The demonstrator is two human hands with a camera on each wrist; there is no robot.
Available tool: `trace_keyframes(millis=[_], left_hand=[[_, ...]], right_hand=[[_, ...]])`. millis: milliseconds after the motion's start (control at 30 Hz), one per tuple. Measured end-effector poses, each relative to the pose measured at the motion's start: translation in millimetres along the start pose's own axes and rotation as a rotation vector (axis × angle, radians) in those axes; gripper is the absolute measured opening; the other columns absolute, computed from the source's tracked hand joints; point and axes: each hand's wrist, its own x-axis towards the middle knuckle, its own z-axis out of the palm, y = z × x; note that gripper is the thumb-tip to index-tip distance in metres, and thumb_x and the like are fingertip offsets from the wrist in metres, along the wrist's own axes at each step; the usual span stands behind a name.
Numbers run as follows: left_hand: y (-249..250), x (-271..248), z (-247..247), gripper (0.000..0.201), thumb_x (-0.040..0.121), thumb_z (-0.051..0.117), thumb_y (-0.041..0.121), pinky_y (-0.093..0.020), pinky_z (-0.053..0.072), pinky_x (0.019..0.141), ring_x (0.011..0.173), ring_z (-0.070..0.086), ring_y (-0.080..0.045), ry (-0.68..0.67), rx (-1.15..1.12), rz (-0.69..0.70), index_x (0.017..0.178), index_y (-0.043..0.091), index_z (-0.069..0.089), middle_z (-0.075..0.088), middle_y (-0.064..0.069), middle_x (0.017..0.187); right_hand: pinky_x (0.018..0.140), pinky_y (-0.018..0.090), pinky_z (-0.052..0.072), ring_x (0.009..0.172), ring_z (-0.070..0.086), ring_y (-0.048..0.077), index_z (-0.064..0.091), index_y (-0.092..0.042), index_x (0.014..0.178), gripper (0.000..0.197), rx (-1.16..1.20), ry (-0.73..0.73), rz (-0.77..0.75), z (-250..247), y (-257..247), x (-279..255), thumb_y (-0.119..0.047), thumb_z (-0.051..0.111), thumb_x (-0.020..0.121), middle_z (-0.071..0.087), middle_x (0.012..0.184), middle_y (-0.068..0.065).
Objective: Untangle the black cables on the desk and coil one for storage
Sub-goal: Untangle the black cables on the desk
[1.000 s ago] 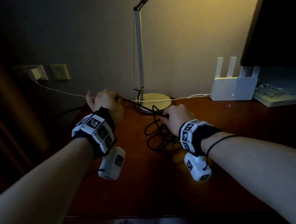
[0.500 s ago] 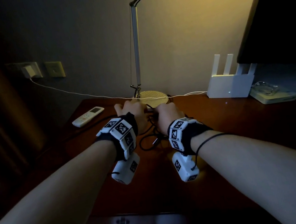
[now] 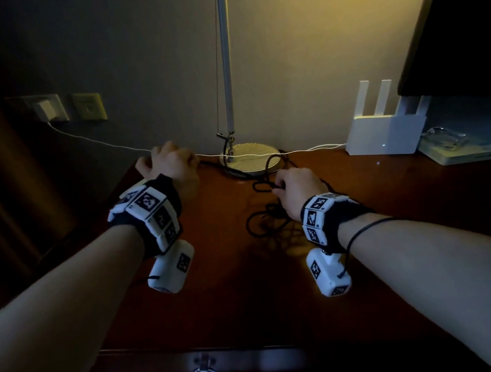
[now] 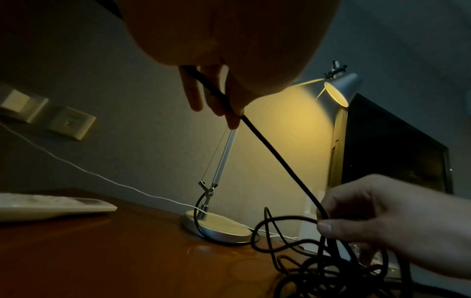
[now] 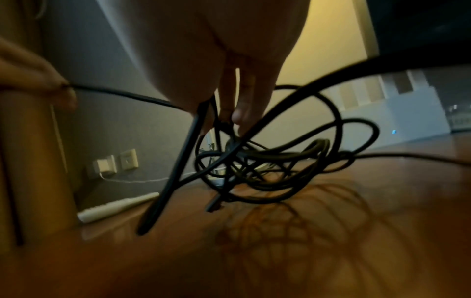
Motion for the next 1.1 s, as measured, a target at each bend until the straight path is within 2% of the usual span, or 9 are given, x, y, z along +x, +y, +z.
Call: trace_keyframes(millis=[133, 233, 300, 467, 633, 867, 967, 1033, 1100], left_hand=[[14, 0, 18, 0.032, 0.092, 0.046, 0.011, -0.051, 0.009, 0.114, 0.123, 0.042, -0.027, 0.016, -0.006, 0.051, 0.120, 0.022, 0.056, 0.047, -0.007, 0.122], [38, -5, 32, 0.038, 0.093, 0.048, 0.023, -0.054, 0.004, 0.114, 0.134, 0.034, -0.021, -0.056, 0.044, 0.265, 0.131, 0.030, 0.050, 0.048, 0.001, 0.134], [53, -9, 41, 0.034, 0.094, 0.046, 0.032, -0.052, 0.008, 0.112, 0.131, 0.038, -0.019, -0.098, 0.055, 0.317, 0.127, 0.029, 0.054, 0.053, 0.004, 0.132], [57, -11, 47, 0.029, 0.094, 0.043, 0.024, -0.045, 0.021, 0.102, 0.119, 0.040, -0.025, -0.130, 0.052, 0.220, 0.115, 0.021, 0.063, 0.053, -0.004, 0.119], [29, 2, 20, 0.016, 0.096, 0.046, 0.016, -0.049, 0.020, 0.107, 0.116, 0.042, -0.027, 0.007, -0.153, 0.086, 0.104, 0.017, 0.060, 0.048, -0.003, 0.107], [15, 5, 7, 0.022, 0.092, 0.045, 0.010, -0.050, 0.012, 0.114, 0.116, 0.047, -0.027, 0.051, -0.141, -0.068, 0.108, 0.017, 0.058, 0.048, -0.006, 0.112], [32, -4, 21, 0.038, 0.090, 0.049, 0.012, -0.052, 0.003, 0.116, 0.126, 0.043, -0.022, -0.036, -0.037, 0.147, 0.126, 0.025, 0.053, 0.050, -0.003, 0.127], [48, -13, 31, 0.033, 0.093, 0.048, 0.024, -0.051, 0.004, 0.115, 0.127, 0.044, -0.018, -0.079, 0.001, 0.315, 0.125, 0.029, 0.055, 0.054, 0.003, 0.127], [58, -18, 38, 0.031, 0.093, 0.047, 0.032, -0.048, 0.012, 0.111, 0.123, 0.044, -0.019, -0.099, 0.030, 0.331, 0.121, 0.030, 0.059, 0.055, 0.002, 0.122]], right_hand=[[0.076, 0.035, 0.050, 0.104, 0.056, 0.026, 0.064, -0.020, 0.108, 0.017, 0.014, 0.027, -0.003, -3, -11, 0, -0.028, 0.057, 0.095, 0.062, 0.109, 0.005], [0.082, 0.041, 0.048, 0.111, 0.052, 0.029, 0.059, -0.021, 0.115, 0.023, -0.018, 0.014, -0.027, -3, -22, 0, -0.017, 0.057, 0.092, 0.055, 0.114, 0.007], [0.083, 0.043, 0.047, 0.114, 0.050, 0.030, 0.056, -0.020, 0.118, 0.030, -0.025, -0.007, -0.049, -3, -28, 0, -0.011, 0.057, 0.090, 0.053, 0.118, 0.007], [0.083, 0.040, 0.043, 0.117, 0.046, 0.027, 0.058, -0.024, 0.119, 0.031, -0.004, 0.012, -0.091, -2, -25, -1, -0.016, 0.060, 0.090, 0.052, 0.118, 0.004], [0.079, 0.038, 0.043, 0.118, 0.039, 0.025, 0.055, -0.025, 0.119, 0.039, -0.108, -0.027, -0.034, 1, 4, -2, -0.039, 0.067, 0.085, 0.052, 0.119, 0.002], [0.084, 0.037, 0.043, 0.118, 0.044, 0.023, 0.069, -0.023, 0.114, 0.028, 0.006, 0.013, -0.011, -5, -5, -1, -0.038, 0.057, 0.094, 0.055, 0.119, 0.003], [0.087, 0.039, 0.045, 0.118, 0.045, 0.024, 0.069, -0.022, 0.113, 0.025, -0.056, -0.001, -0.042, -9, -17, -3, -0.032, 0.056, 0.094, 0.053, 0.119, 0.003], [0.087, 0.040, 0.045, 0.117, 0.045, 0.026, 0.067, -0.018, 0.113, 0.023, -0.085, 0.009, -0.061, -9, -26, -4, -0.024, 0.055, 0.094, 0.052, 0.118, 0.004], [0.081, 0.038, 0.043, 0.116, 0.045, 0.026, 0.066, -0.019, 0.112, 0.021, -0.077, 0.019, -0.076, -10, -32, -6, -0.021, 0.053, 0.095, 0.052, 0.117, 0.004]])
